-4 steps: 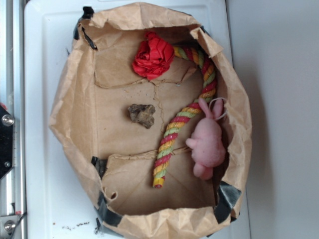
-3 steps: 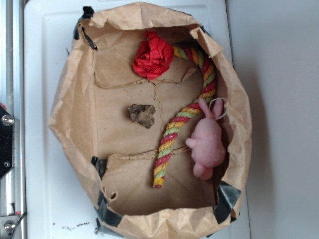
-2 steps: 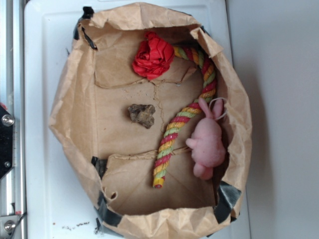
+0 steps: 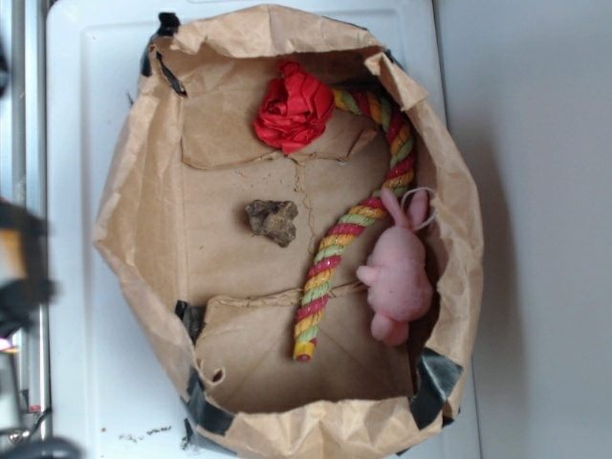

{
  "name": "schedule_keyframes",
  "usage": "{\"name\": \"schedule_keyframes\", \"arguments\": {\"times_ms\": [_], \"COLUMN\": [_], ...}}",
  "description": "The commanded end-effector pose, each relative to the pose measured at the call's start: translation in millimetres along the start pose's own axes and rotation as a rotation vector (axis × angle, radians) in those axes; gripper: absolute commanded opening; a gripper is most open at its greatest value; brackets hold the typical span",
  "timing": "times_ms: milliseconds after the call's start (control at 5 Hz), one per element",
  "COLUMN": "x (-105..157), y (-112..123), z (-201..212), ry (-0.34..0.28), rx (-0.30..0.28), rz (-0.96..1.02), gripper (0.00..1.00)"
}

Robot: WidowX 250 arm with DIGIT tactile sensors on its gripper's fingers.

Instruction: Grab the rock.

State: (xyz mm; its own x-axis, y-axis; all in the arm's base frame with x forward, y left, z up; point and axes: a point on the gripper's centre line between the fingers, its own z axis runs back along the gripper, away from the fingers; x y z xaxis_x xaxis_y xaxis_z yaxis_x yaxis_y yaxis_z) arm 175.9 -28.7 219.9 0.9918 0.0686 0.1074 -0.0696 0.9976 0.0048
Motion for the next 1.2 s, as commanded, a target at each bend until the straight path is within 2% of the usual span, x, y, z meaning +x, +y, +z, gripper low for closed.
{"name": "schedule_keyframes", "arguments": {"times_ms": [0, 200, 400, 600, 1000], "x": [29.7, 46.5, 65.9, 79.2, 88.4], "y": [-13.8, -5.7, 3.4, 4.9, 15.7], "z": [-5.7, -14.4, -21.4, -33.0, -67.0], "ry": [-0.099, -0.116, -0.124, -0.158, -0.157], "rx": [-0.025, -0.055, -0.057, -0.036, -0.034], "rz": [-0.148, -0.226, -0.23, -0.288, -0.415], "gripper": [1.0, 1.0, 1.0, 1.0, 1.0]}}
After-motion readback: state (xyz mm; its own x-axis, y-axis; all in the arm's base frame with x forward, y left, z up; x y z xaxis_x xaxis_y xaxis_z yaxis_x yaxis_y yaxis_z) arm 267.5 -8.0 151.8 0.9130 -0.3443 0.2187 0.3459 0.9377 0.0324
